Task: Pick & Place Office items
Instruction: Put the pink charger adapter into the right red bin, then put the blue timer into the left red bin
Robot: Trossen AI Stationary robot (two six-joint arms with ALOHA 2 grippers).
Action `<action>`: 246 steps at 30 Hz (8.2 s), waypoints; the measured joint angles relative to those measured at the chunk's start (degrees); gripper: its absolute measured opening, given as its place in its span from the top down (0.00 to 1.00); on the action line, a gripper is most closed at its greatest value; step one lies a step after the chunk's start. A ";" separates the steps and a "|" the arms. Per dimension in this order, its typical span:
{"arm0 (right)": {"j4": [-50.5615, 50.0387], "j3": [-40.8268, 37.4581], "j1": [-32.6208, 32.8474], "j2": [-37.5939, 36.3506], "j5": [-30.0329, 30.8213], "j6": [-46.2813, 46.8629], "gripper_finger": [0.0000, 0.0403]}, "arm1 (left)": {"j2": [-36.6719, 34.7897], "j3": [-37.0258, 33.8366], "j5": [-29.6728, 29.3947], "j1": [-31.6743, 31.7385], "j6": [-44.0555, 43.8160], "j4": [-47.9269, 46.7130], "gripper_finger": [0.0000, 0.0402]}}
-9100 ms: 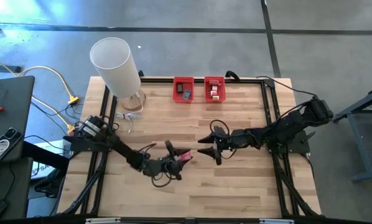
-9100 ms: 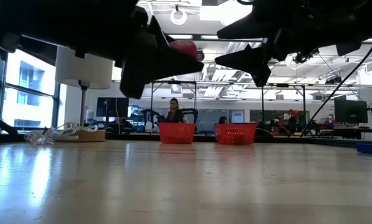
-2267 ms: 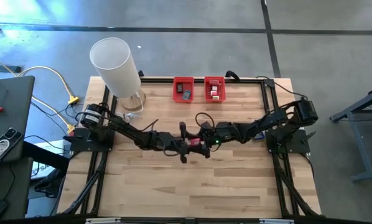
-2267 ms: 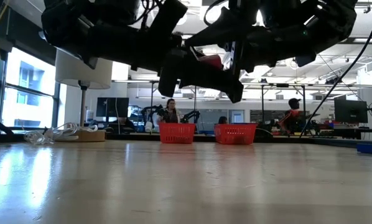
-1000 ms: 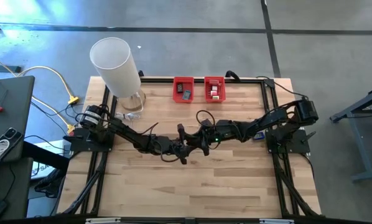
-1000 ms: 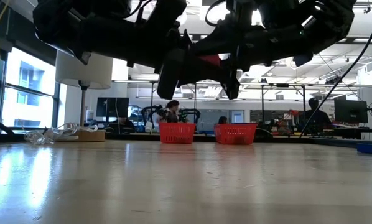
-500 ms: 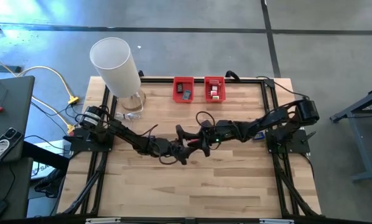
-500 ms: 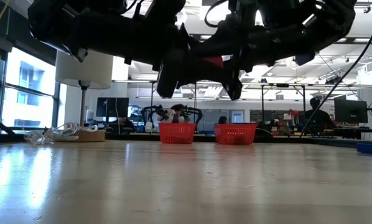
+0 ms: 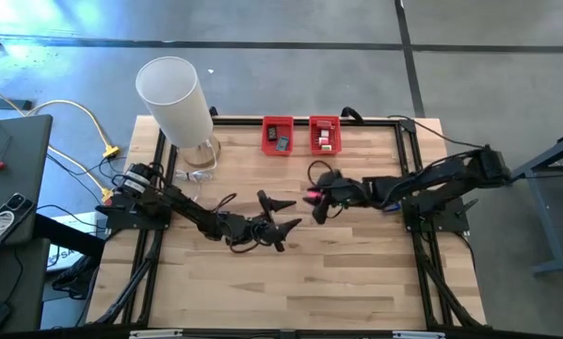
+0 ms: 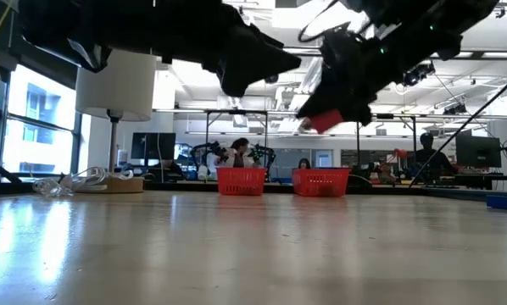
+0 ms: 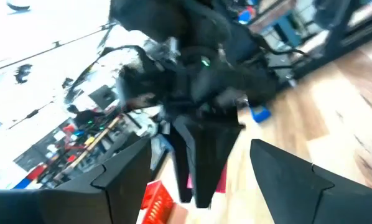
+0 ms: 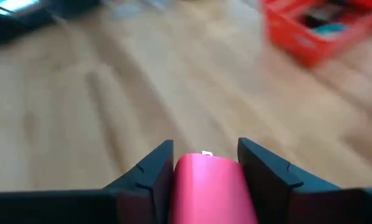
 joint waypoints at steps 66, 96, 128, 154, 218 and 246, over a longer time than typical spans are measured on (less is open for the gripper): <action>26.51 0.07 -37.79 18.80 -4.42 -22.17 0.25 | 0.11 -0.07 -0.96 -2.33 -10.41 -6.00 0.34; -20.16 0.07 8.09 -16.92 17.41 -12.83 0.24 | 0.11 -0.09 -0.98 -4.71 -16.31 -11.07 0.34; -24.14 0.07 31.86 -16.85 6.12 10.01 0.24 | 0.11 -0.09 -0.78 -7.77 -16.27 -11.09 0.34; -23.25 4.46 27.31 -16.78 -1.48 -8.48 0.24 | 0.11 -0.09 -0.65 -5.13 -24.51 -11.07 0.34; -85.78 17.62 -3.03 15.60 -6.07 -26.79 0.24 | 0.09 -0.07 -0.66 -5.10 -54.23 -5.45 0.34; -76.58 3.90 -3.73 15.44 -5.63 -30.30 0.24 | 0.11 -0.07 -0.78 -3.95 -55.74 -5.47 0.34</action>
